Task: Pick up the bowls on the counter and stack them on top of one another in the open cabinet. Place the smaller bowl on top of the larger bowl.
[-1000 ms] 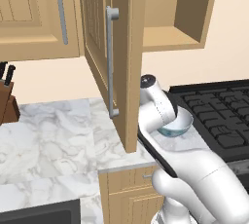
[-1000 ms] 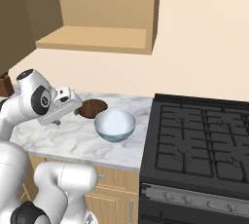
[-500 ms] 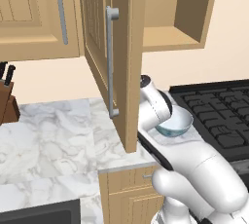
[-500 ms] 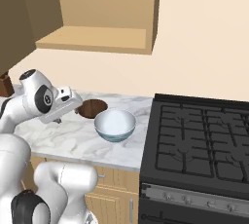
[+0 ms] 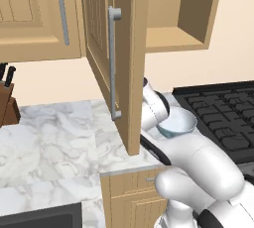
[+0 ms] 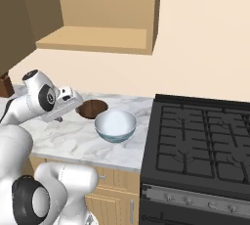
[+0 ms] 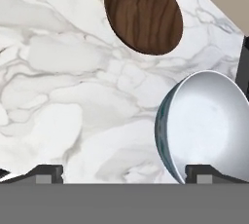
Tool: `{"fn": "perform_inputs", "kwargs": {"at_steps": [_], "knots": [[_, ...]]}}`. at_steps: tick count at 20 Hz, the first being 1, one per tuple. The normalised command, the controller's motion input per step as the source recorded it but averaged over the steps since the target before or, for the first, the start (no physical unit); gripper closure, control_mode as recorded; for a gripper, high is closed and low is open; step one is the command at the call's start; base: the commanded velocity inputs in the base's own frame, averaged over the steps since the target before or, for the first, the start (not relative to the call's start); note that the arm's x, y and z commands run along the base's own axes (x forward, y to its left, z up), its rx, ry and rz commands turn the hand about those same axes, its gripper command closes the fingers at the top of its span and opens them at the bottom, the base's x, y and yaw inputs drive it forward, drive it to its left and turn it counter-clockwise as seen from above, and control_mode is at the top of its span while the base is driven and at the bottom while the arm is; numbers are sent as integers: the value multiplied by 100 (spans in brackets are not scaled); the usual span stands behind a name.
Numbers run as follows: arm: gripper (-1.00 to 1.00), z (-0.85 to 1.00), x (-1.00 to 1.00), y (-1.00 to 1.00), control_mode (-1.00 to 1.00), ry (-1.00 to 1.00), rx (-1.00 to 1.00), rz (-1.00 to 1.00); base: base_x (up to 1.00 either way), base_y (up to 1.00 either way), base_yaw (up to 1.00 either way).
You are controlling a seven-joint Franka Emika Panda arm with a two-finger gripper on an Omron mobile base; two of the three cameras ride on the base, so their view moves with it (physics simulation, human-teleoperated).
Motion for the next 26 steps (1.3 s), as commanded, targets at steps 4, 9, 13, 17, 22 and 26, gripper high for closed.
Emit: {"fn": "perform_inputs", "kwargs": {"at_steps": [4, 9, 13, 17, 22, 26], "knots": [[-100, -5, 27, 5, -100, 0, 0, -3, 0, 0, 0], [-100, -15, 27, 4, -100, 0, 0, -2, 0, 0, 0], [-100, -17, 26, 4, -100, 0, 0, -1, 0, 0, 0], [-100, -15, 19, 8, -100, 0, 0, 0, 0, 0, 0], [-100, -16, 16, 8, -100, 0, 0, 0, 0, 0, 0], [-100, -17, 17, 9, -100, 0, 0, 0, 0, 0, 0]]}}
